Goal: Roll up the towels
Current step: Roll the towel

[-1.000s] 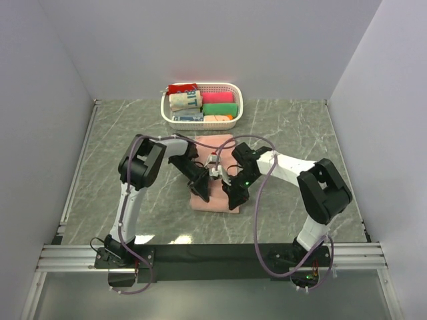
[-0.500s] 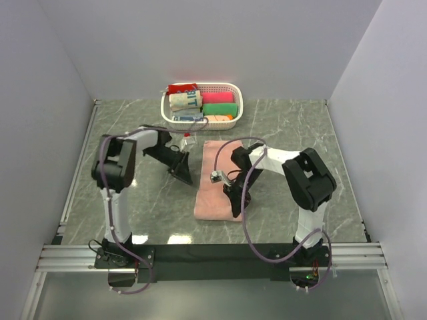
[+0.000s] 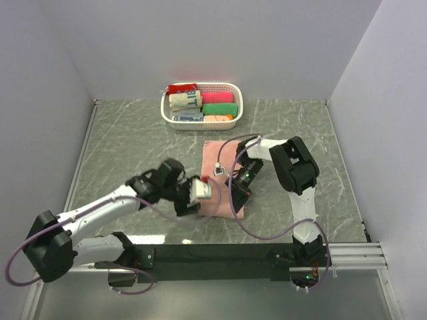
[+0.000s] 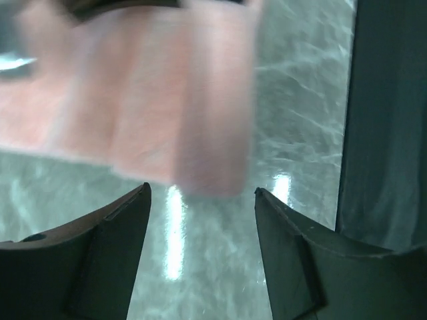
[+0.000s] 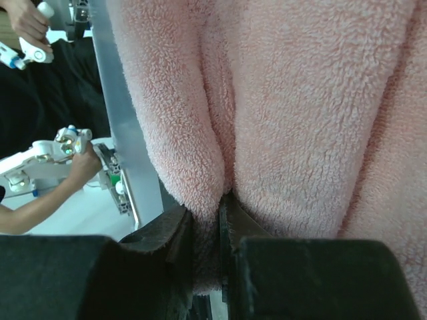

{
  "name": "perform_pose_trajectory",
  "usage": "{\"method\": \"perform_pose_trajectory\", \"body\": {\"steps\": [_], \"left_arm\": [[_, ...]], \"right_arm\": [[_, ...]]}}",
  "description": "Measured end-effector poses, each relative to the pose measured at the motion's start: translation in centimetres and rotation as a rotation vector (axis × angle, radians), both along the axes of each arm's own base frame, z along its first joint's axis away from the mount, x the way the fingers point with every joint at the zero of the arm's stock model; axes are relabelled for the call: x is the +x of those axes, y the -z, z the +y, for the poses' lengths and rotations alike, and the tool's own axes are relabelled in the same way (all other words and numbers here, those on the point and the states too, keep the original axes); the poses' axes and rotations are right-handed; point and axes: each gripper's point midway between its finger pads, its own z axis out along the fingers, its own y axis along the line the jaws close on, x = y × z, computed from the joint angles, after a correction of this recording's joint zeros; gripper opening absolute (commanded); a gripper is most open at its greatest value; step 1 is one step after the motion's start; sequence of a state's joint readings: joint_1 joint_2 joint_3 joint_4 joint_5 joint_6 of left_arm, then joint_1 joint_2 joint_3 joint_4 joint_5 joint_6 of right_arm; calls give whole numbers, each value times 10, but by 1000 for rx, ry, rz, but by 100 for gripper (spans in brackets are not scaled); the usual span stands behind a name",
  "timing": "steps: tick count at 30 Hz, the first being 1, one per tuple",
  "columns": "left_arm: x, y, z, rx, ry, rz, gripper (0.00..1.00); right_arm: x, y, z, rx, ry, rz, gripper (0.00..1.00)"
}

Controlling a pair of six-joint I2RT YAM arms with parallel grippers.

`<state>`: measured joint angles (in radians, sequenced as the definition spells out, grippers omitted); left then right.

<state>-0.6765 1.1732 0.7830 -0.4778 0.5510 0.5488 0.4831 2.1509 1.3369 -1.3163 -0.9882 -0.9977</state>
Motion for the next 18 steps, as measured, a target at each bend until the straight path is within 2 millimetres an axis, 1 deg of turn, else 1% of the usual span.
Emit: {"method": "perform_pose_trajectory", "body": {"steps": [2,3,4,6,10,12,14,15,16,18], "left_arm": [[-19,15,-10,40,75,-85,70],[-23,22,-14,57,102,-128,70],[-25,26,-18,71,116,-166,70],[-28,30,-25,79,141,-229,70],[-24,28,-47,70,169,-345,70],[-22,33,-55,80,181,-380,69],[-21,44,-61,106,197,-395,68],[-21,53,-63,128,207,-394,65],[-22,57,-63,137,211,-392,63],[-22,72,-62,181,222,-375,57]], "right_arm": [[1,-1,0,4,-1,6,0],[1,-1,0,5,-3,6,0],[2,-2,0,7,-5,7,0],[2,-2,0,7,-7,9,0],[2,-2,0,9,-8,13,0],[2,-1,-1,9,-5,17,0],[2,-1,-1,10,-2,22,0],[2,-1,-1,11,0,23,0],[3,-1,-1,12,2,25,0],[3,-1,-2,11,5,25,0]]}}
